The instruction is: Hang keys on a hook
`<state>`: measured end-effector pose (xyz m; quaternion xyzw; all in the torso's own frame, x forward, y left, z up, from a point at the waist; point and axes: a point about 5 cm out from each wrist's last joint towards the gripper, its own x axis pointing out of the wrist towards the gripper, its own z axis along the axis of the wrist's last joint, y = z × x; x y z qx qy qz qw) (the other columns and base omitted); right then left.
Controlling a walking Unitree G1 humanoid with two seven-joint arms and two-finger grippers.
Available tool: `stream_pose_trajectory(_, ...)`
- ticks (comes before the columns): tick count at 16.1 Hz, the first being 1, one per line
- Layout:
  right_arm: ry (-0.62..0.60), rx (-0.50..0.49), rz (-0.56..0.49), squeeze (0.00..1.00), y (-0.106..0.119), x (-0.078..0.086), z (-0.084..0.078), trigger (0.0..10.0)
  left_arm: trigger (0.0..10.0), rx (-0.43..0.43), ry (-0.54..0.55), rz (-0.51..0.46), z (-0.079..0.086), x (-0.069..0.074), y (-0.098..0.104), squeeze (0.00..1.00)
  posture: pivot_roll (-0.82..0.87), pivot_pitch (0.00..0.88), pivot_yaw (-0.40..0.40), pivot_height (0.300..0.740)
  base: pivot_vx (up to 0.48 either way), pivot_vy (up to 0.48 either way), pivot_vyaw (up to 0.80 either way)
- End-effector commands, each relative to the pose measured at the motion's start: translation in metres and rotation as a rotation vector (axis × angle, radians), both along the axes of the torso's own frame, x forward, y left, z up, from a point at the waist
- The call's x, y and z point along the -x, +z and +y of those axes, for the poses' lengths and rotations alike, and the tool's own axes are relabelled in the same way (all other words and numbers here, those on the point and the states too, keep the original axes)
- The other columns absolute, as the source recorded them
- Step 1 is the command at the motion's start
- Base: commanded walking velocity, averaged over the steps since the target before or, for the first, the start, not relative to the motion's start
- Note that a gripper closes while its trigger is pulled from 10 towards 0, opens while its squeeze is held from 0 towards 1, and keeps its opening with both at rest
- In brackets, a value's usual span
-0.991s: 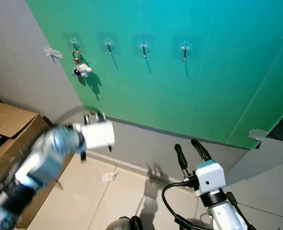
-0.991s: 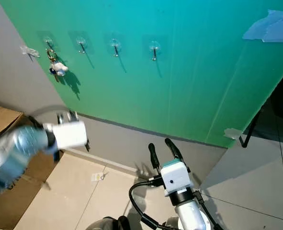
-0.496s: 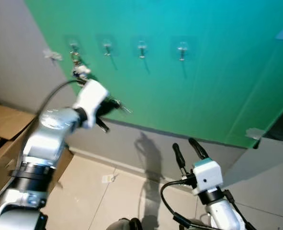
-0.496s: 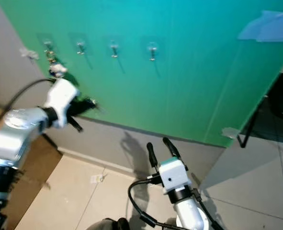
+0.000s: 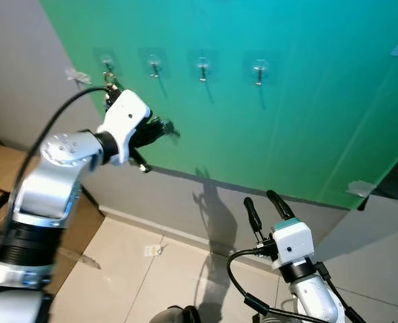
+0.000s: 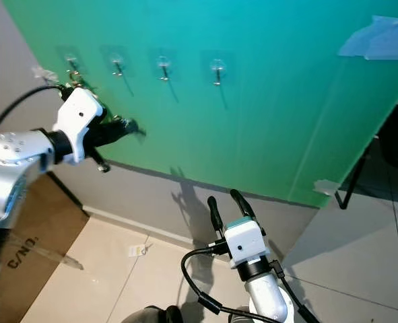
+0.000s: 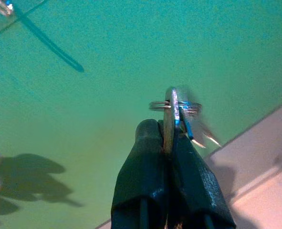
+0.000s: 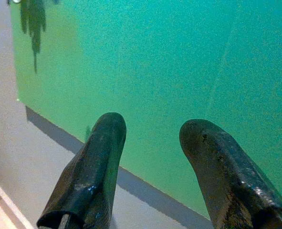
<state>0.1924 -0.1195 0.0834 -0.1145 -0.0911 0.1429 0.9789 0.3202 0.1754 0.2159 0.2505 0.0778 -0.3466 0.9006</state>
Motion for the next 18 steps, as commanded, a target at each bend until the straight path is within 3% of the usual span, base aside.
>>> stream_pose_trajectory(1,0.001,-0.011,0.022,0.0,-0.003,-0.002,0.002,10.0,10.0,-0.121,-0.028,-0.011,0.004,0.001,0.004,0.0,-0.18,0.061,0.162,0.736,0.0,0.0,0.0)
stream_pose_trajectory(3,0.002,-0.014,0.02,0.0,-0.003,-0.003,0.003,10.0,10.0,-0.229,0.01,-0.016,0.018,-0.004,0.006,0.0,-0.18,0.058,0.17,0.736,0.0,0.0,0.0)
stream_pose_trajectory(6,-0.004,-0.021,0.021,0.0,-0.004,-0.004,0.004,10.0,10.0,-0.271,0.051,-0.058,0.032,-0.012,0.025,0.0,-0.19,0.053,0.181,0.736,0.0,0.0,0.0)
stream_pose_trajectory(11,0.009,-0.036,0.027,0.0,-0.005,-0.007,0.008,10.0,10.0,-0.224,0.059,-0.122,0.029,-0.032,0.053,0.0,-0.19,0.045,0.191,0.736,0.0,0.0,0.0)
stream_pose_trajectory(13,0.013,-0.035,0.025,0.0,-0.006,-0.007,0.01,10.0,10.0,0.04,0.094,-0.124,0.026,-0.039,0.055,0.0,-0.19,0.041,0.201,0.736,0.0,0.0,0.0)
stream_pose_trajectory(15,-0.007,-0.049,0.021,0.0,-0.007,-0.006,0.01,10.0,10.0,0.338,0.144,-0.168,0.014,-0.039,0.042,0.0,-0.2,0.034,0.196,0.736,0.0,0.0,0.0)
stream_pose_trajectory(16,-0.009,-0.05,0.02,0.0,-0.007,-0.005,0.01,10.0,10.0,0.365,0.15,-0.171,0.013,-0.038,0.04,0.0,-0.2,0.034,0.196,0.736,0.0,0.0,0.0)
stream_pose_trajectory(17,-0.012,-0.047,0.019,0.0,-0.008,-0.005,0.008,10.0,10.0,0.515,0.172,-0.126,0.001,-0.031,0.018,0.0,-0.2,0.027,0.182,0.736,0.0,0.0,0.0)
stream_pose_trajectory(18,-0.012,-0.044,0.018,0.0,-0.008,-0.005,0.007,10.0,10.0,0.578,0.169,-0.101,-0.004,-0.027,0.011,0.0,-0.19,0.023,0.176,0.736,0.0,0.0,0.0)
